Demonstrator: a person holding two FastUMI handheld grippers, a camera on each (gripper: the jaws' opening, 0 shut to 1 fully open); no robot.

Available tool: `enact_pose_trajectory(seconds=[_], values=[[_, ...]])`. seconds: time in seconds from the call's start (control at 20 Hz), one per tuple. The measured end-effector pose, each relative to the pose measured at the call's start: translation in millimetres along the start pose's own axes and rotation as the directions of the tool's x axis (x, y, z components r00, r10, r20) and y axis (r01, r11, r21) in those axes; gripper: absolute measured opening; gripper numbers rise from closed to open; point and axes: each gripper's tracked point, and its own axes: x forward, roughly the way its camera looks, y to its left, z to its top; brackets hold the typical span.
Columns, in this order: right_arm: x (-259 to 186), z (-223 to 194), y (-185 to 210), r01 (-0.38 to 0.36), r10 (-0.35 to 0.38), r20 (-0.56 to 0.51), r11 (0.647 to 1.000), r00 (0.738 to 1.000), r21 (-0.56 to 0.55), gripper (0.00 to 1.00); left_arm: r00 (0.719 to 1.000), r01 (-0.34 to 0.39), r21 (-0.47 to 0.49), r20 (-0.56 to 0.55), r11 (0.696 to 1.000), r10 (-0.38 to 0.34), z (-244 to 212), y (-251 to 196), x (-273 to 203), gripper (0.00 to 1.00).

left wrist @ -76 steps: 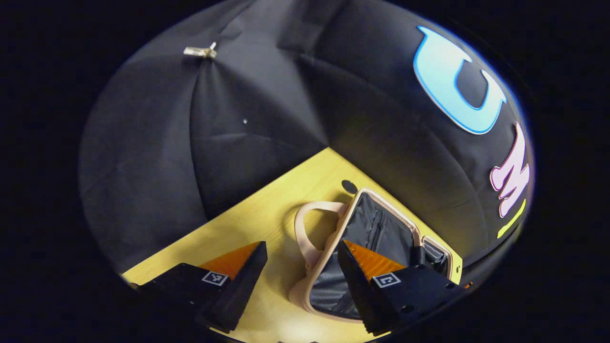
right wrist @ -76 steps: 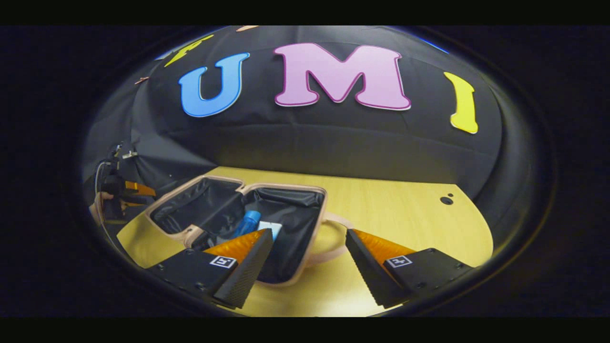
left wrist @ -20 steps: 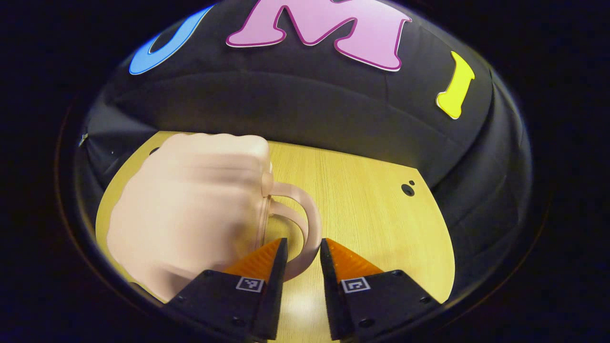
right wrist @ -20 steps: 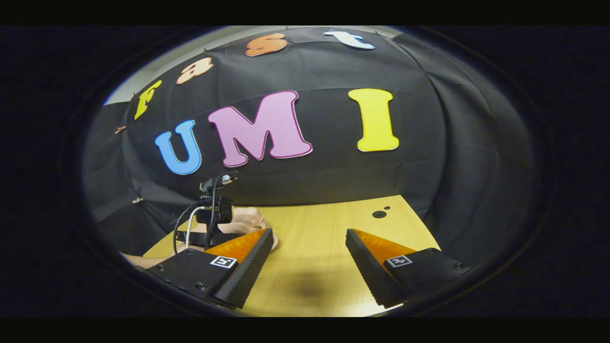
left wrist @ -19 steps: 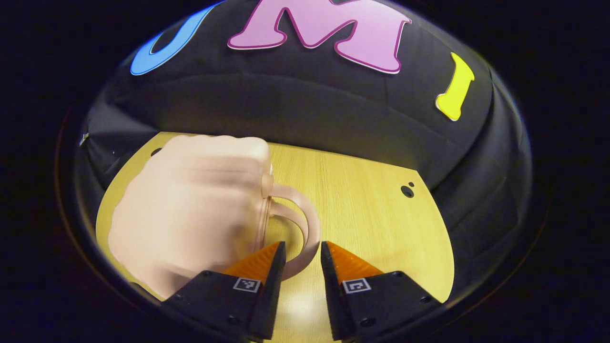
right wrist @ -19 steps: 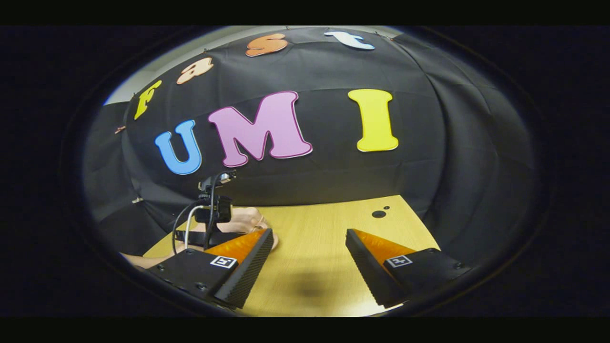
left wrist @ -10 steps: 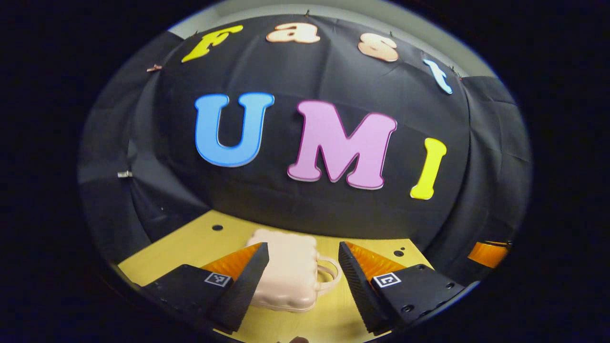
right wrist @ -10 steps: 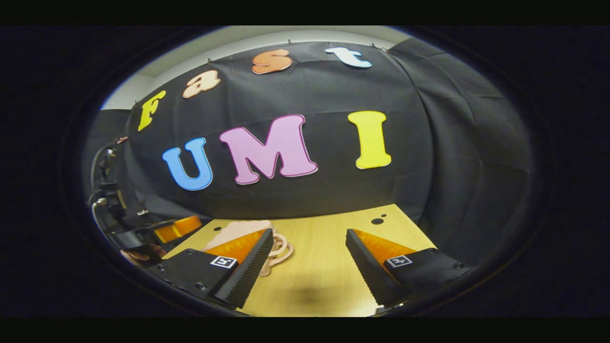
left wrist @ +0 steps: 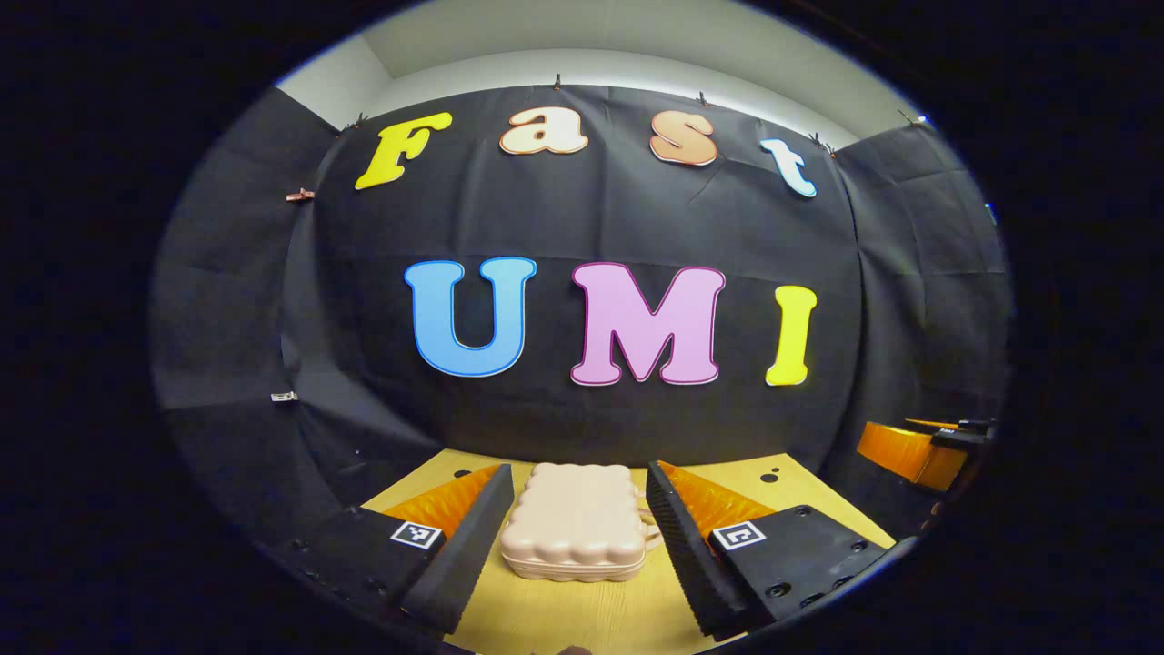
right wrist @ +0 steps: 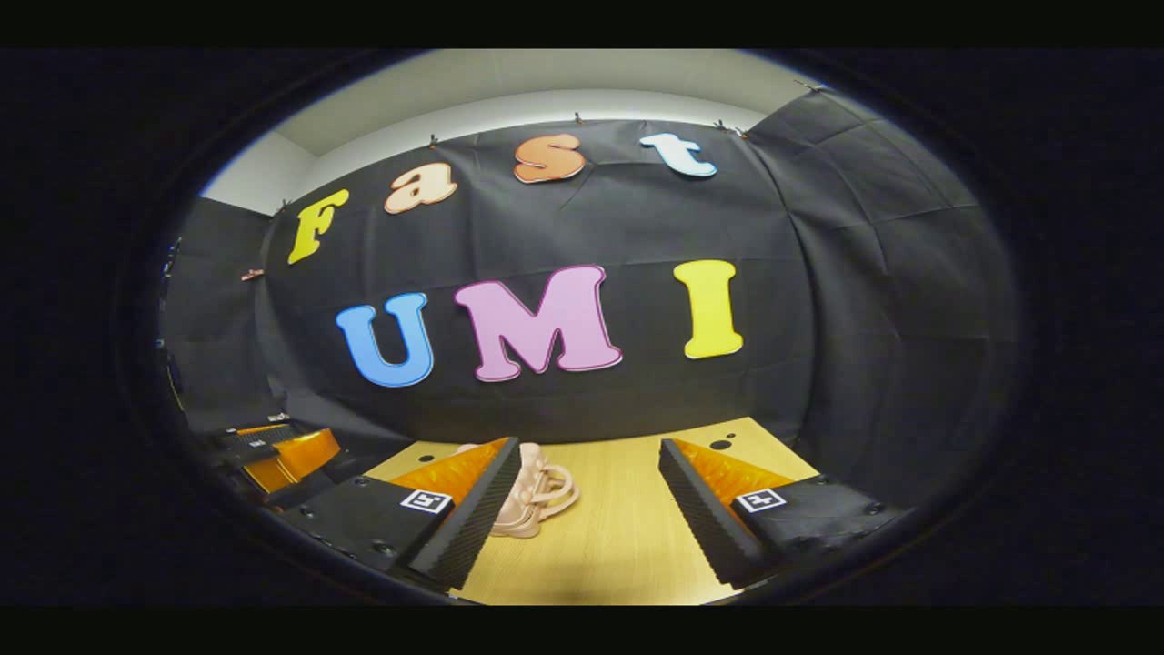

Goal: First open the suitcase, pack the skin care products into it, and then close the suitcase.

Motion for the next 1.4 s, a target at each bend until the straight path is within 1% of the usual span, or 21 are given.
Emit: enact_pose_trajectory(seconds=[0.1,0.15,0.2,0.3,0.45,0.6,0.7,0.75,0.8,0.85,1.0,1.25,1.4], values=[[-9,-7,4,-0.004,0.003,-0.013,1.000,1.000,-0.007,0.97,0.998,-0.020,-0.007,-0.056,1.000,0.020,-23,9,-16,0.92],[-17,-12,4,-0.003,0.003,-0.018,1.000,1.000,-0.017,0.97,0.997,-0.035,-0.031,-0.071,0.999,0.033,-30,15,-26,0.93],[-29,-23,4,0.002,-0.003,-0.034,1.000,0.999,-0.031,0.97,0.995,-0.033,-0.071,-0.095,0.997,0.026,-40,18,-39,0.93],[-45,-37,3,0.003,-0.006,-0.063,0.999,0.998,-0.048,0.97,0.990,-0.049,-0.056,-0.133,0.997,0.042,-61,31,-53,0.92],[-53,-51,2,0.001,-0.007,-0.100,0.998,0.995,-0.063,0.97,0.989,-0.060,-0.055,-0.140,0.997,0.052,-58,44,-60,0.93],[-56,-46,8,-0.003,-0.001,-0.091,0.999,0.996,-0.045,0.97,0.990,-0.069,-0.082,-0.130,0.994,0.058,-51,52,-59,0.93],[-59,-47,11,-0.008,0.003,-0.089,0.998,0.996,-0.056,0.97,0.992,-0.074,-0.058,-0.111,0.996,0.067,-48,54,-61,0.93],[-63,-50,14,-0.016,0.010,-0.091,0.998,0.996,-0.068,0.97,0.993,-0.087,0.013,-0.083,0.996,0.088,-45,58,-61,0.93],[-67,-53,15,-0.018,0.011,-0.098,0.998,0.995,-0.067,0.97,0.992,-0.087,0.058,-0.086,0.995,0.092,-50,57,-64,0.93],[-69,-54,15,-0.017,0.010,-0.103,0.998,0.995,-0.063,0.97,0.992,-0.074,0.071,-0.101,0.995,0.081,-56,52,-68,0.92],[-73,-53,10,-0.001,-0.004,-0.098,0.998,0.995,-0.060,0.97,0.993,-0.040,0.049,-0.108,0.998,0.045,-58,41,-72,0.93],[-80,-57,6,0.019,-0.024,-0.105,0.999,0.994,-0.048,0.97,0.993,-0.017,0.040,-0.117,0.999,0.022,-60,36,-72,0.93],[-82,-62,6,0.020,-0.026,-0.117,0.999,0.993,-0.048,0.97,0.990,-0.017,0.024,-0.141,1.000,0.020,-68,38,-72,0.93]])
